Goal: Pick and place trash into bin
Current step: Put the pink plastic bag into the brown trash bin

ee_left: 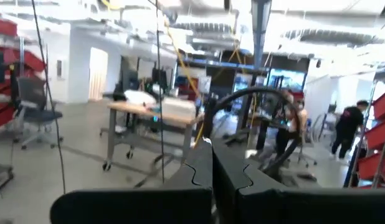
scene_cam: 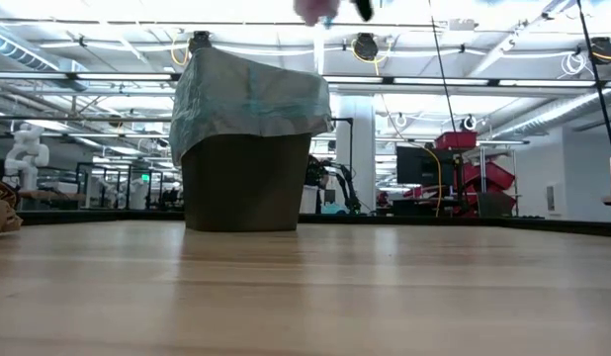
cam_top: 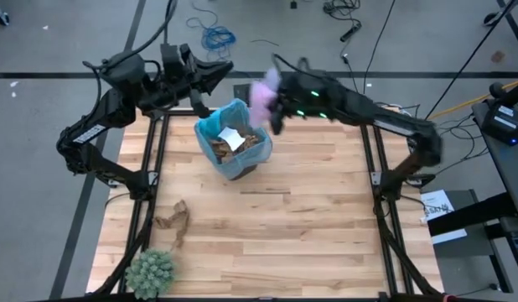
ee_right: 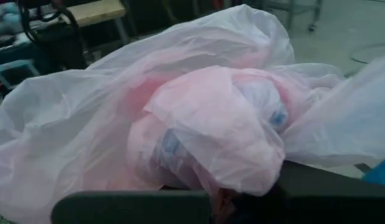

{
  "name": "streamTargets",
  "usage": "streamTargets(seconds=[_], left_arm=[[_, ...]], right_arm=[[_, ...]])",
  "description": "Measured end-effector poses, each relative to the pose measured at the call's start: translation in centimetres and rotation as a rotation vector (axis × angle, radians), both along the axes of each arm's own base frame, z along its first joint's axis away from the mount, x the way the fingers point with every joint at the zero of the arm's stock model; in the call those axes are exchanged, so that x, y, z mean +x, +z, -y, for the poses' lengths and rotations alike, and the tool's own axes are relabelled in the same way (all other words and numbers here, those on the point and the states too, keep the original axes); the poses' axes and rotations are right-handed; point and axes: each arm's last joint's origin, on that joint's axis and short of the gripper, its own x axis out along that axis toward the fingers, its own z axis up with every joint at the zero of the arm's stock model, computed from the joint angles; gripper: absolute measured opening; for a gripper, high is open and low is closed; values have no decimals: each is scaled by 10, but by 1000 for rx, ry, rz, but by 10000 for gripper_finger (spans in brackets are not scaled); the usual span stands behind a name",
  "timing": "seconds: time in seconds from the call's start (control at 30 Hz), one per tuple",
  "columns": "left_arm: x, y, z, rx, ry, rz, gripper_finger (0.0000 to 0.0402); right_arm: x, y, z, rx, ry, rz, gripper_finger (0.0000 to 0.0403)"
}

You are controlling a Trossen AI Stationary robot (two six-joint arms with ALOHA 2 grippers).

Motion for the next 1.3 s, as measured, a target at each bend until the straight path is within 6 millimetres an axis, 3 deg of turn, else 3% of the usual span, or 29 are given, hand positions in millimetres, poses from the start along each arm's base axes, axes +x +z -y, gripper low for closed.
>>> streamTargets(seconds=[0.07, 0.23, 0.43, 0.57, 0.73, 0.97, 1.1, 1.3], left_arm=[[-4, 4, 1, 30, 6, 29, 0], [-17, 15, 4, 69, 29, 112, 0], [-25, 17, 5, 67, 56, 119, 0], [-25, 17, 5, 65, 59, 117, 0], [-24, 15, 5, 59, 59, 99, 0], [-23, 14, 5, 55, 58, 88, 0], [-24, 14, 5, 56, 58, 88, 0], [-24, 14, 5, 56, 58, 88, 0]], right_arm=[[23, -1, 13, -2, 36, -6, 0], [72, -24, 33, 17, 117, -142, 0], [112, -72, 37, 60, 237, -382, 1], [130, -97, 36, 86, 267, -441, 27], [137, -119, 33, 112, 286, -529, 96], [131, -128, 32, 164, 290, -631, 184], [123, -129, 30, 190, 294, -694, 194], [110, -126, 24, 244, 331, -781, 179]])
